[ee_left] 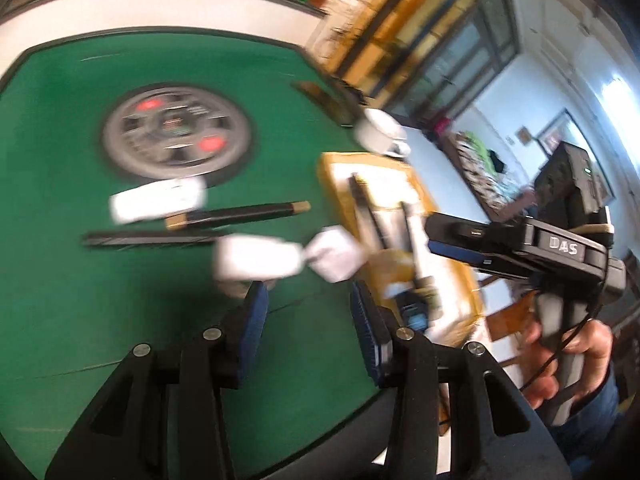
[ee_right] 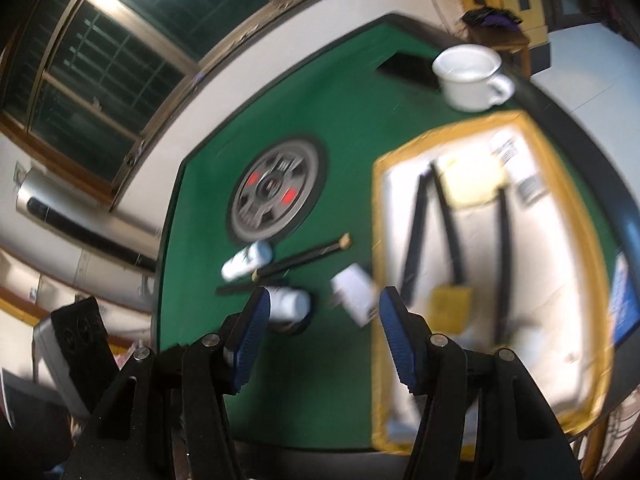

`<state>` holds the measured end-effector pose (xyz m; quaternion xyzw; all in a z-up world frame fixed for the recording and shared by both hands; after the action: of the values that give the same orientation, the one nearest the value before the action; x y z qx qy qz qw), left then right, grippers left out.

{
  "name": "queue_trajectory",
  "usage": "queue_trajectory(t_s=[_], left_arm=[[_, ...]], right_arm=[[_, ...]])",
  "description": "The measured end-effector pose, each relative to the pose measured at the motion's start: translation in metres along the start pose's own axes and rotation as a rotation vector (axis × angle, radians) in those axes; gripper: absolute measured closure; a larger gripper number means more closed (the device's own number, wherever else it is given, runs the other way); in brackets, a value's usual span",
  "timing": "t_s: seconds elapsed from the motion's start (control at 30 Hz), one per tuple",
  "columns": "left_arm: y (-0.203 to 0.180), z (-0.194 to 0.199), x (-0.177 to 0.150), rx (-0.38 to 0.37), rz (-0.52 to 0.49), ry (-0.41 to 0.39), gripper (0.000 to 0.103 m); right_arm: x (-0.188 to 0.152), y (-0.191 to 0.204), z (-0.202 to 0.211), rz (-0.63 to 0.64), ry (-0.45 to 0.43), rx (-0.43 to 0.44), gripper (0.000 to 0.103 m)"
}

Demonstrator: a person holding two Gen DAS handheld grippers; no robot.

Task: Organize rigid objects
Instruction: 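Move both grippers back over the table toward the remaining items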

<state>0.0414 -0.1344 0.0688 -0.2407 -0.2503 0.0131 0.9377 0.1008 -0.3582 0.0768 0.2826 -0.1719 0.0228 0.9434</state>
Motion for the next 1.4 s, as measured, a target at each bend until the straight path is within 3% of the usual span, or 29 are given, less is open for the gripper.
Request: queue_trajectory(t_s=[0.2, 0.47, 0.63, 0.7, 0.83, 0.93, 1.03, 1.2, 1.4], left_arm=[[0.059, 0.008, -0.018, 0.035, 0.125, 0.009, 0.062], [0.066, 0.03, -0.027, 0.023, 0.092, -0.009, 0.062], [0.073, 0.039, -0.028, 0.02, 0.098, -0.019, 0.062], [0.075, 0.04, -0.027, 0.021, 0.101, -0.02, 0.062], [0.075, 0.037, -0.023, 0.011, 0.08, -0.006, 0.062], [0.071, 0.03, -0.019, -0.004, 0.051, 0.017, 0.062], [0.066, 0.02, -0.014, -0.015, 0.039, 0.039, 0.062], [0.057, 0.008, -0.006, -0.029, 0.037, 0.06, 0.062], [0.06, 0.01, -0.009, -0.018, 0.039, 0.064, 0.062]], right_arm=[[0.001, 0.015, -0.039, 0.059, 0.047, -0.087, 0.051], [0.034, 0.013, -0.095, 0.123, 0.14, -0.191, 0.051], [0.029, 0.007, -0.122, 0.136, 0.199, -0.253, 0.051], [0.019, 0.011, -0.12, 0.123, 0.222, -0.22, 0.051], [-0.021, 0.03, -0.114, 0.08, 0.326, -0.014, 0.05], [-0.045, 0.04, -0.099, 0.073, 0.338, 0.104, 0.05], [-0.047, 0.033, -0.081, 0.076, 0.267, 0.066, 0.05], [-0.019, 0.015, -0.071, 0.024, 0.157, 0.036, 0.05], [0.001, 0.034, -0.107, 0.036, 0.168, 0.059, 0.05]])
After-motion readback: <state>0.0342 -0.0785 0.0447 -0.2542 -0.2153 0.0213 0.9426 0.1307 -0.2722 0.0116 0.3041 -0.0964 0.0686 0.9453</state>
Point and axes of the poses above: each gripper's, at about its wrist camera, not at the fingertips, and z roughly against the way its jaws point, y to its left, x to its top, the point moved 3 cm from there along -z, roughly the way its jaws point, and after that the axes turned 3 degrees about y, right-handed, at the moved point
